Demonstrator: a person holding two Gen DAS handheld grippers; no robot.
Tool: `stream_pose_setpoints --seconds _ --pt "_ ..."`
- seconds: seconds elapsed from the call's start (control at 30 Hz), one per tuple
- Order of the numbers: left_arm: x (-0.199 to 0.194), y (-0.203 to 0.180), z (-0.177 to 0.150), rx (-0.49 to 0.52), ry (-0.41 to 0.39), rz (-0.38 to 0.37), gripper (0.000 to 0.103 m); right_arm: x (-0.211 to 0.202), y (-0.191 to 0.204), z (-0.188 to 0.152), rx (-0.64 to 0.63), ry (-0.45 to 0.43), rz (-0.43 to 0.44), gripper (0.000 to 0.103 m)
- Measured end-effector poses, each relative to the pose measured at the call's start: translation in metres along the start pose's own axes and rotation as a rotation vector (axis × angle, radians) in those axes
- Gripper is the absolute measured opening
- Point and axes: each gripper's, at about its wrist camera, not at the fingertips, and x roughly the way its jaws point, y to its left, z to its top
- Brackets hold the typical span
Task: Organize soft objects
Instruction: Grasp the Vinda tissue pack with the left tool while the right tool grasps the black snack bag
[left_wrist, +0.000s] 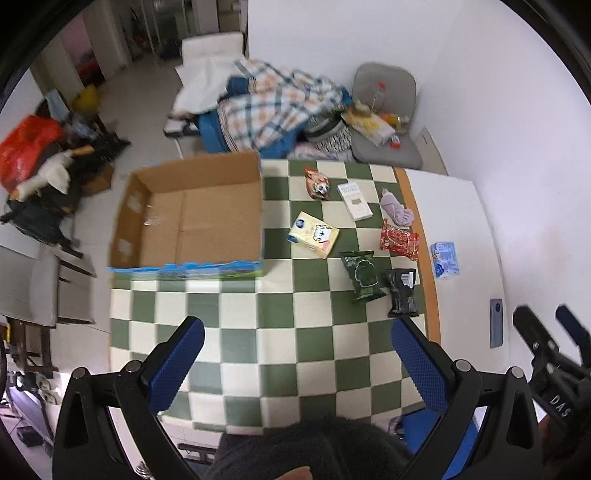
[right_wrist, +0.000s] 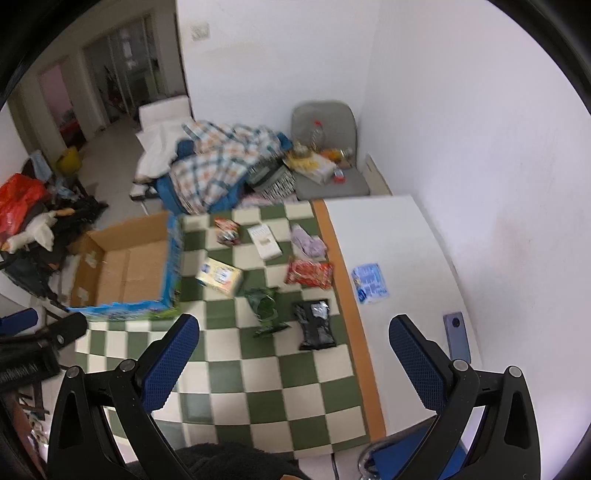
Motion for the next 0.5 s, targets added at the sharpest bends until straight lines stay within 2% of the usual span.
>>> stream_pose_setpoints --seconds 0.17,0.23,0.27,0.33,0.5 --pt "0.093 -0.013 0.047 -0.028 0.100 -0.031 0.103 0.088 -0.027 0.011 0.031 0.116 -0.041 0.103" --pt "0.127 -0.023 0.060 -0.019 0.129 -0.003 0.103 0.135 -0.036 0.009 0.037 0.201 -0.049 0.103" --pt "0.150 -0.026 0.066 -0.028 0.170 -0.003 0.103 0.159 -0.040 0.007 0.043 0.232 -0.030 0.103" --pt "0.193 -0.028 0.074 -0.082 0.253 -0.064 0.103 0.207 -0.048 0.001 0.047 0.288 -0.035 0.103" --pt "0.288 -0.026 0.089 -0.297 0.435 -0.111 0.099 0.309 -0.064 -0.016 0.082 0.415 -0.039 0.103"
